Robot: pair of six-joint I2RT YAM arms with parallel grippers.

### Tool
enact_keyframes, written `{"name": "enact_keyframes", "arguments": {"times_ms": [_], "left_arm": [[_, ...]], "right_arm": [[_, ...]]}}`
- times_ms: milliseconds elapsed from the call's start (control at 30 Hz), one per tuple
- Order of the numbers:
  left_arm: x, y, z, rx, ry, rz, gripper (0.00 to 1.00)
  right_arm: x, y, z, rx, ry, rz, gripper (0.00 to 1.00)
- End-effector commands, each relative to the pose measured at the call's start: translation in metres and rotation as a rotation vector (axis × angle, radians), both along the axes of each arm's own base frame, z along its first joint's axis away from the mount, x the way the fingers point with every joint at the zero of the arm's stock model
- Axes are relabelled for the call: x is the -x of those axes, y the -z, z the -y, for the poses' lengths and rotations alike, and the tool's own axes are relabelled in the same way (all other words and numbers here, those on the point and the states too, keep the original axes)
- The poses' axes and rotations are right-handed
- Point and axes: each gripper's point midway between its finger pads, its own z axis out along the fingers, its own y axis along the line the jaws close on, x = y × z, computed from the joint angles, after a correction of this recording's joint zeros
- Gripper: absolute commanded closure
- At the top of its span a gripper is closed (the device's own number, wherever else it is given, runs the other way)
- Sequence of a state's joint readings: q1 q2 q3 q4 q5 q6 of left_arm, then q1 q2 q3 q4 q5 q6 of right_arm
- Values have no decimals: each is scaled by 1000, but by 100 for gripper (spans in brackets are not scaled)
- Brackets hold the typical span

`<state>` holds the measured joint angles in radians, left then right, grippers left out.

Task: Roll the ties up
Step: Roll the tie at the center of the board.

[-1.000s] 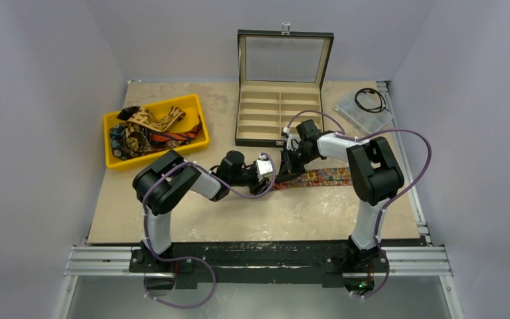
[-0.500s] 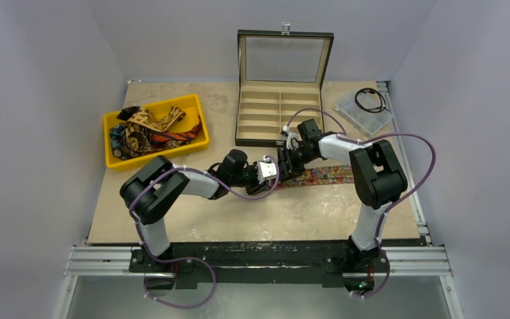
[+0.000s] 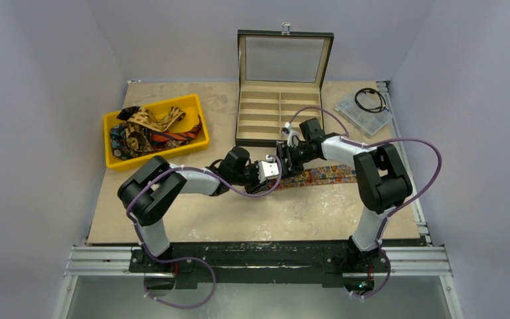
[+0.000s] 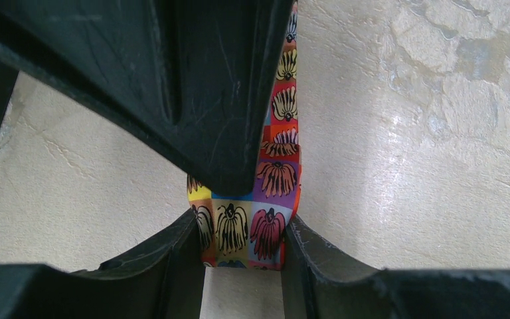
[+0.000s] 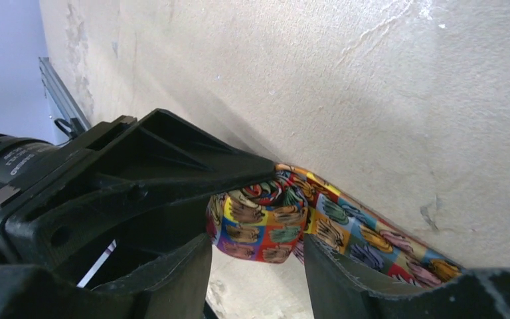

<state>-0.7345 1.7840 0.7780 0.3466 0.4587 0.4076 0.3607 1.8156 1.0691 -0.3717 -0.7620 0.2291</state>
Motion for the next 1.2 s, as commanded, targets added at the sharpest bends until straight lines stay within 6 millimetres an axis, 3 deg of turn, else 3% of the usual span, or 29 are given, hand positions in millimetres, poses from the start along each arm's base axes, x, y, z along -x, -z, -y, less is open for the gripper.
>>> {"name": "enact_keyframes", "arguments": {"times_ms": [0,200,267,300,367,500,633,833,1167], "left_arm": [[14,26,-18,-104,5,-70,89],[15,27,-18,-107,9,-76,89],[15,27,-18,-105,8,-78,89],[15,26,-18,-105,7,-78,89],[14,25,-18,-100,4,-77,88],[12,16,-17,-54,-3,-91,82],[13,15,-17,-38,17,-104,84],[13,21,-18,-63,22,-114,88],[13,21,-19,-66,23,-114,88]], "right_arm": [[-5,5,-11,-22,14,-13,49],[-6,13,-15,-35,5,-46,57],[-3,13,-15,-40,-4,-54,70],[-2,14,-14,-40,-10,-55,85],[-1,17,-11,-18,-15,-46,100],[1,46,11,135,-13,-49,100],[5,70,27,245,-33,-70,100],[1,33,18,57,-9,-87,65],[5,6,0,-101,-15,-109,55]]}}
